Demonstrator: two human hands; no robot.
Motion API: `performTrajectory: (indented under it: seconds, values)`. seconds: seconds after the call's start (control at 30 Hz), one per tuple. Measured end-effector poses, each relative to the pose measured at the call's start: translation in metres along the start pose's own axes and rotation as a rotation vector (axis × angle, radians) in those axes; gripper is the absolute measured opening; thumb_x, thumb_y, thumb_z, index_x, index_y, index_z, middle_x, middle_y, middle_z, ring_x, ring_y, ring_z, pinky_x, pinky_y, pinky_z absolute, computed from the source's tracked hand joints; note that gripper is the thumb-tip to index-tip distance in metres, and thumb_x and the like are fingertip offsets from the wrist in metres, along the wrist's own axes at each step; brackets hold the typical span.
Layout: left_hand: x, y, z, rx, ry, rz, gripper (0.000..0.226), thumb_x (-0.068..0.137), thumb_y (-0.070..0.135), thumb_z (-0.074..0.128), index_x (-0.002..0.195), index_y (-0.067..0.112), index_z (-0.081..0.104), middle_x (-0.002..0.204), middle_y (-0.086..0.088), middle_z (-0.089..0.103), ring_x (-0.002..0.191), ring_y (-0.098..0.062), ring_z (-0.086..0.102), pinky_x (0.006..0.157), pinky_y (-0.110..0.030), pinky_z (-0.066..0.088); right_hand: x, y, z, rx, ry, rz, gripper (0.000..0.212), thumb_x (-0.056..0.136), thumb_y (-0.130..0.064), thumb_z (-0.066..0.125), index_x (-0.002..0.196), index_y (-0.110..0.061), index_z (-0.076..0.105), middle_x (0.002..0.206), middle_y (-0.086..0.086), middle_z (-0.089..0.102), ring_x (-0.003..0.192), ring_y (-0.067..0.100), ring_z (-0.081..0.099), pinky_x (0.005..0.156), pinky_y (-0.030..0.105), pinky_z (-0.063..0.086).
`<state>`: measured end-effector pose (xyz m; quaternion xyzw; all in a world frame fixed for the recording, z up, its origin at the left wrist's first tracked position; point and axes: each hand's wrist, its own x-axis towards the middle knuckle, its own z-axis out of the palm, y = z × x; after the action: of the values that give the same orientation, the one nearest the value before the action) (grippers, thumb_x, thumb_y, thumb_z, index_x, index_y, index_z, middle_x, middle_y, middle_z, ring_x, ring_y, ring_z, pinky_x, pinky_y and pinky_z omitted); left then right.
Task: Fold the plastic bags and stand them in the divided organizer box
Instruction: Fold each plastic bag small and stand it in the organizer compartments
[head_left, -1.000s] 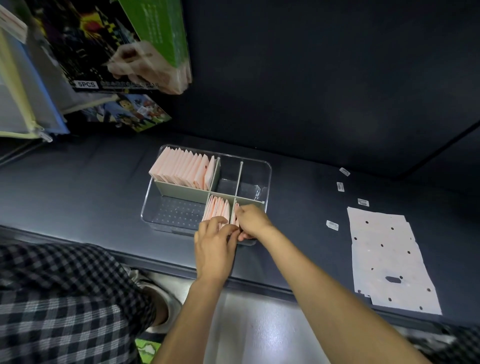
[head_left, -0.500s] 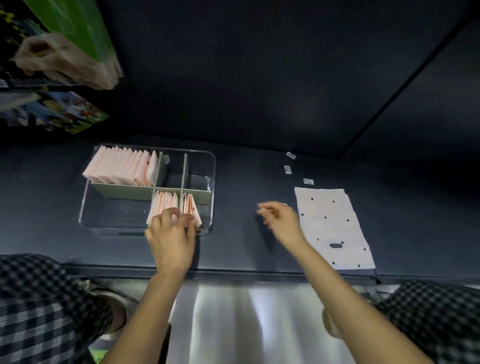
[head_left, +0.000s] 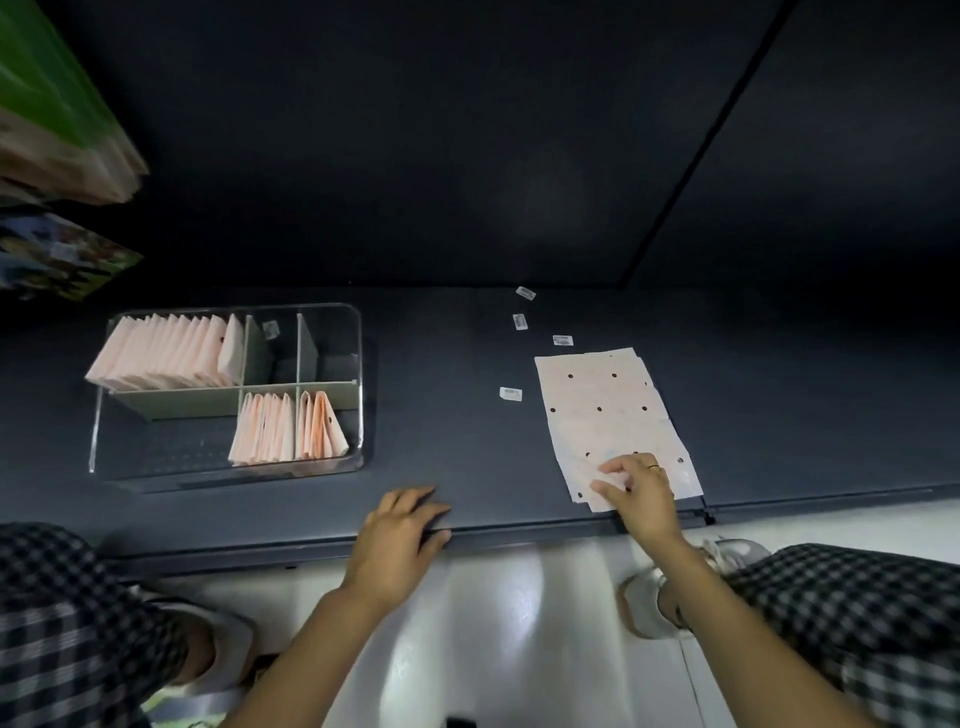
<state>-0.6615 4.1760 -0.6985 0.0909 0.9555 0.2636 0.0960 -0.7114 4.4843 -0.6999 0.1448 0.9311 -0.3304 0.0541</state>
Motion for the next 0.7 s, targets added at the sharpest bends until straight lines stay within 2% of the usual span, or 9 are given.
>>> performTrajectory:
  seconds: [0.1, 0.2, 0.3, 0.4, 0.5, 0.57, 0.63, 0.7]
  values:
    - [-0.002, -0.005, 0.004, 0.02, -0.037, 0.006, 0.04, 0.093, 0.039, 0.053, 0.132, 0.031, 0.052, 0.148, 0.009, 0.036, 0.137, -0.015, 0.029, 0.11, -0.029, 0.025, 0.001, 0.0, 0.003, 0.066, 0.055, 0.028, 0.002, 0.083, -0.014, 0.068, 0.082, -0.013, 0.069, 0.095, 0.0, 0.05, 0.093, 0.027, 0.054, 0.08, 0.031, 0.043]
    - [0.001, -0.002, 0.002, 0.012, -0.025, 0.012, 0.038, 0.093, 0.037, 0.055, 0.129, 0.029, 0.056, 0.145, 0.008, 0.041, 0.136, -0.016, 0.031, 0.109, -0.031, 0.027, 0.003, -0.007, 0.006, 0.064, 0.086, -0.013, 0.011, 0.089, -0.017, 0.062, 0.085, -0.013, 0.072, 0.098, 0.004, 0.057, 0.096, 0.024, 0.048, 0.086, 0.036, 0.043]
    - [0.005, 0.005, -0.001, -0.048, 0.031, 0.044, 0.037, 0.091, 0.032, 0.059, 0.127, 0.027, 0.058, 0.141, 0.008, 0.045, 0.133, -0.017, 0.035, 0.109, -0.03, 0.028, 0.001, -0.027, 0.006, 0.041, 0.084, -0.146, 0.014, 0.092, -0.017, 0.058, 0.089, -0.011, 0.071, 0.099, 0.005, 0.063, 0.095, 0.022, 0.044, 0.086, 0.036, 0.042]
    - [0.012, 0.013, -0.006, -0.112, 0.09, 0.091, 0.051, 0.085, 0.028, 0.068, 0.134, 0.026, 0.051, 0.141, 0.008, 0.045, 0.131, -0.015, 0.036, 0.109, -0.024, 0.026, -0.004, -0.055, 0.009, 0.065, -0.097, -0.257, 0.015, 0.093, -0.018, 0.056, 0.09, -0.011, 0.069, 0.09, 0.0, 0.067, 0.095, 0.021, 0.049, 0.084, 0.032, 0.041]
    - [0.017, 0.018, -0.012, -0.16, 0.081, 0.097, 0.08, 0.077, 0.022, 0.076, 0.144, 0.029, 0.034, 0.143, 0.012, 0.039, 0.131, -0.01, 0.031, 0.107, -0.017, 0.023, -0.015, -0.083, 0.011, 0.285, -0.396, -0.259, 0.017, 0.093, -0.017, 0.056, 0.079, -0.017, 0.064, 0.078, -0.009, 0.063, 0.086, 0.014, 0.061, 0.079, 0.024, 0.044]
    - [0.019, 0.018, -0.013, -0.21, 0.056, 0.078, 0.09, 0.073, 0.017, 0.079, 0.146, 0.031, 0.028, 0.139, 0.013, 0.039, 0.129, -0.006, 0.031, 0.105, -0.016, 0.024, -0.02, -0.096, 0.011, 0.322, -0.579, -0.253, 0.02, 0.094, -0.019, 0.055, 0.076, -0.021, 0.062, 0.078, -0.009, 0.064, 0.086, 0.012, 0.066, 0.076, 0.017, 0.045]
    - [0.02, 0.016, -0.015, -0.251, 0.031, 0.053, 0.082, 0.073, 0.015, 0.079, 0.142, 0.032, 0.037, 0.132, 0.014, 0.046, 0.124, -0.004, 0.037, 0.1, -0.013, 0.028, -0.023, -0.105, 0.011, 0.258, -0.705, -0.252, 0.018, 0.094, -0.024, 0.055, 0.079, -0.02, 0.064, 0.082, -0.006, 0.067, 0.088, 0.01, 0.066, 0.079, 0.02, 0.046]
    - [0.023, 0.011, -0.019, -0.262, 0.017, 0.06, 0.052, 0.077, 0.013, 0.075, 0.125, 0.029, 0.06, 0.119, 0.013, 0.061, 0.112, -0.006, 0.052, 0.089, -0.014, 0.038, -0.021, -0.111, 0.013, 0.18, -0.773, -0.261, 0.019, 0.094, -0.026, 0.055, 0.087, -0.013, 0.067, 0.084, 0.0, 0.067, 0.083, 0.01, 0.06, 0.081, 0.029, 0.044]
